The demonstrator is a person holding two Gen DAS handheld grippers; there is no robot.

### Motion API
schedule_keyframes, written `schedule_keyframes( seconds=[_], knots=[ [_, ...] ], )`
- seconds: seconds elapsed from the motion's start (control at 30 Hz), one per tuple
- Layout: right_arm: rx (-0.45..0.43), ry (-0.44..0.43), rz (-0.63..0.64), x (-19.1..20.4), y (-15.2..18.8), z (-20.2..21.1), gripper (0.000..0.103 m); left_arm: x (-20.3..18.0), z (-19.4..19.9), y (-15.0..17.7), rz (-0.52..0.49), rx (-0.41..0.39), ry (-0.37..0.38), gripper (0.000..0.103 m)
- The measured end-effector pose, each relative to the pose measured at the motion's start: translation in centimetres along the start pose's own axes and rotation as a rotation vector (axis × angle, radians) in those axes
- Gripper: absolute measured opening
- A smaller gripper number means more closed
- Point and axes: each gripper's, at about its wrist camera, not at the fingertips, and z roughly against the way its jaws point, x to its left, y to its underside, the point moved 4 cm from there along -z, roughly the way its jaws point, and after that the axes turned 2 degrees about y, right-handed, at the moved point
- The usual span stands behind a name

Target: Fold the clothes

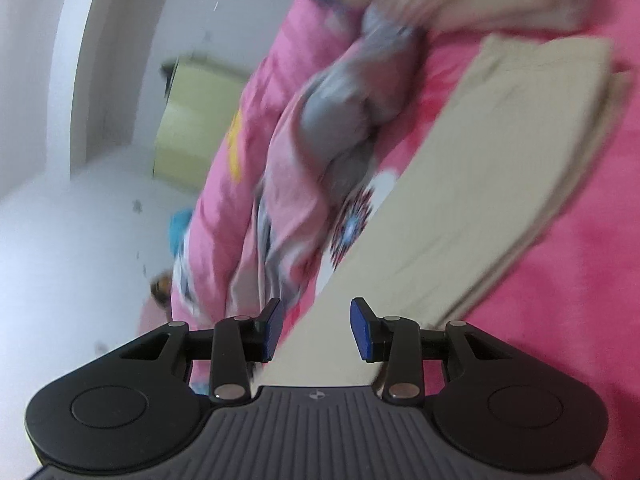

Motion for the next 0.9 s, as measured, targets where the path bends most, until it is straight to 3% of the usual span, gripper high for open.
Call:
schedule_keyframes(
  seconds=[0.1, 0.17, 0.2, 0.33, 0.4, 0.53, 0.67, 0.8, 0.87, 0.9],
  knots=[
    [0.099, 0.046, 0.085, 1.1, 0.6, -2.9, 0.040, 2.9, 1.0, 0.7, 0.110, 0.019, -0.092, 0.007],
    [0.184, 0.126, 0.128, 0.5, 1.3, -4.4, 0.039, 4.9, 1.4, 1.7, 0.192, 0.047, -0.133, 0.007],
    [0.227, 0.170, 0.148, 0.0, 1.7, -4.9, 0.032, 5.7, 1.7, 2.1, 0.233, 0.055, -0.146, 0.007],
    [0.285, 0.175, 0.153, -0.8, 2.7, -2.3, 0.030, 8.6, 3.6, 3.9, 0.353, 0.050, -0.185, 0.007],
    [0.297, 0.194, 0.154, -0.7, 2.9, -0.7, 0.031, 9.6, 4.5, 4.4, 0.394, 0.035, -0.184, 0.007],
    [0.259, 0.135, 0.181, 1.4, 1.8, 1.6, 0.032, 11.0, 5.7, 5.1, 0.475, 0.010, -0.165, 0.008],
    [0.200, 0.076, 0.198, 2.8, -0.4, -1.0, 0.032, 11.4, 5.5, 5.5, 0.508, 0.026, -0.189, 0.009],
    [0.230, 0.179, 0.151, -0.6, -0.7, -3.6, 0.029, 11.6, 5.5, 6.1, 0.523, 0.042, -0.204, 0.009],
    [0.240, 0.161, 0.077, -2.9, 0.1, -2.1, 0.017, 11.8, 5.7, 6.6, 0.528, 0.046, -0.203, 0.010],
    [0.240, 0.135, 0.035, -3.9, 0.5, -1.0, 0.017, 11.9, 5.7, 6.9, 0.531, 0.048, -0.201, 0.010]
  ],
)
